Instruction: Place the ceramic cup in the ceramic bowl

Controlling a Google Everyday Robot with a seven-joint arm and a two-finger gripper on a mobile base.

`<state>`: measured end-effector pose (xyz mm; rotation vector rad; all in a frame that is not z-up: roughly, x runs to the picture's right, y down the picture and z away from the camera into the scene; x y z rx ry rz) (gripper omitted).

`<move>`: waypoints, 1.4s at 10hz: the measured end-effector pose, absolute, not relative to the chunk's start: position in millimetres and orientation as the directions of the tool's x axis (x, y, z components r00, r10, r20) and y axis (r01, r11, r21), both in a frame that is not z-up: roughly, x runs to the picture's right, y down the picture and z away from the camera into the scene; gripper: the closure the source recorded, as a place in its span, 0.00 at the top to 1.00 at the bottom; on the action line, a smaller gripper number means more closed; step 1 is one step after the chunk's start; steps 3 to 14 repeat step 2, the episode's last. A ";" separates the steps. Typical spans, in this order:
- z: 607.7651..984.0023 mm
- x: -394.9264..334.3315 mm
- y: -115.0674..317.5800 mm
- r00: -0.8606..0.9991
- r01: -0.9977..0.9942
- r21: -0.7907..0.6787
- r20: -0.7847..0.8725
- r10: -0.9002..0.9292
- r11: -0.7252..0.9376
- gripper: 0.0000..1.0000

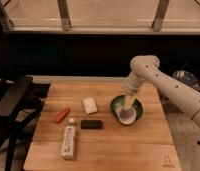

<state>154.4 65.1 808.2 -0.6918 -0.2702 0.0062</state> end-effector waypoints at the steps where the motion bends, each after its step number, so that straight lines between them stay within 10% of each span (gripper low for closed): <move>1: 808.6 154.0 64.7 0.965 0.085 -0.629 0.245 0.094 0.773 0.37; 14: 808.9 153.7 63.8 0.965 0.084 -0.628 0.245 0.094 0.773 0.28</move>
